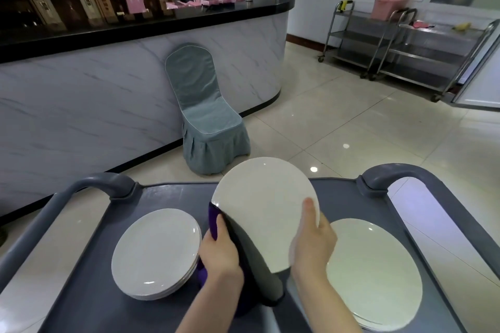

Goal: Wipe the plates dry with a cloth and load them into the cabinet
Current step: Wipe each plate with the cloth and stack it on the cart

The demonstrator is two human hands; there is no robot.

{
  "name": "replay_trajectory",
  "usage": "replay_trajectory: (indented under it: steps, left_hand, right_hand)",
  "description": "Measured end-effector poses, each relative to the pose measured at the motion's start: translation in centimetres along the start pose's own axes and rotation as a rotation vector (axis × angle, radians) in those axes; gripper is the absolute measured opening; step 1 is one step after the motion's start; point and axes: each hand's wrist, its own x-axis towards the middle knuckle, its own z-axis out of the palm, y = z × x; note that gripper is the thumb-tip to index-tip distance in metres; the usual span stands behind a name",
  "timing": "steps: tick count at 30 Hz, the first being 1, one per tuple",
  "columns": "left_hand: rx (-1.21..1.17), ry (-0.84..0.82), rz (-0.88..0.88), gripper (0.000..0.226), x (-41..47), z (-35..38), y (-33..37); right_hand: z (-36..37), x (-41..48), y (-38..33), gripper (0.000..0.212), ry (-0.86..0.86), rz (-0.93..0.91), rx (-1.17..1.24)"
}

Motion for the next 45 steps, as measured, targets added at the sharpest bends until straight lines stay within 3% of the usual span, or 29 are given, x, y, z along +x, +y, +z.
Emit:
replay_trajectory:
  steps: [2, 5, 8, 10, 12, 14, 16, 18, 20, 22, 23, 27, 31, 33, 35, 38, 43, 45]
  left_hand:
    - [0.034, -0.001, 0.03, 0.036, 0.8, -0.2, 0.8]
    - [0.157, -0.099, 0.201, 0.04, 2.8, -1.7, 3.0]
    - [0.481, -0.322, 0.55, 0.031, 3.8, -2.4, 5.5]
    - [0.674, -0.522, 0.729, 0.027, 3.7, -1.9, 6.7]
    - [0.784, -0.766, 0.805, 0.027, 3.1, -1.2, 7.0]
    - [0.822, -0.877, 0.824, 0.028, 2.6, -1.2, 6.8]
    - [0.755, -0.804, 0.765, 0.031, 2.4, -1.9, 6.1]
    - [0.615, -0.552, 0.627, 0.035, 2.2, -2.7, 4.2]
    - [0.418, -0.295, 0.374, 0.039, 1.3, -3.4, 1.9]
    - [0.246, -0.179, 0.166, 0.043, 1.0, -3.4, 0.5]
    - [0.248, -0.164, 0.151, 0.045, 1.2, -3.3, 0.4]
    - [0.527, -0.313, 0.427, 0.04, 2.8, -3.6, 3.1]
    - [0.791, -0.636, 0.682, 0.024, 3.9, -2.9, 6.5]
    - [0.907, -0.839, 0.724, 0.024, 3.9, -2.1, 7.0]
    - [0.912, -0.87, 0.694, 0.026, 3.8, -2.0, 6.3]
    - [0.709, -0.609, 0.552, 0.028, 3.8, -2.9, 4.3]
    - [0.096, -0.111, 0.009, 0.035, 1.5, -2.3, -0.4]
    - [0.007, 0.015, -0.071, 0.035, 0.6, -1.6, -1.3]
  right_hand:
    - [-0.2, -0.5, 0.7, 0.029, -0.104, 0.022, -0.114]
    - [-1.8, 1.5, -0.9, 0.03, -0.393, -0.071, -0.306]
    - [-2.1, 3.6, -4.4, 0.013, -0.616, -0.229, -0.45]
    - [-1.3, 4.0, -5.8, 0.017, -0.777, -0.372, -0.733]
    - [-0.5, 3.3, -5.6, 0.025, -0.933, -0.47, -0.952]
    - [-0.2, 2.5, -5.1, 0.031, -0.969, -0.475, -0.96]
    - [-0.7, 2.7, -5.0, 0.045, -0.891, -0.482, -0.919]
    - [-1.3, 3.0, -5.2, 0.05, -0.725, -0.418, -0.794]
    - [-1.7, 2.6, -4.5, 0.051, -0.524, -0.265, -0.523]
    - [-1.9, 1.5, -2.8, 0.05, -0.362, -0.105, -0.301]
    - [-2.0, 1.1, -1.8, 0.05, -0.316, -0.061, -0.266]
    - [-3.0, 0.9, -0.8, 0.046, -0.324, -0.085, -0.409]
    - [-2.2, 1.4, -3.1, 0.043, -0.582, -0.25, -0.613]
    - [-1.5, 1.2, -3.4, 0.048, -0.74, -0.307, -0.76]
    - [-1.1, 1.2, -3.7, 0.05, -0.783, -0.338, -0.82]
    - [-1.7, 2.0, -4.2, 0.051, -0.656, -0.325, -0.689]
    - [-0.5, -0.3, -0.7, 0.051, -0.13, -0.104, -0.168]
    - [0.2, -1.7, 1.2, 0.048, 0.029, -0.067, -0.106]
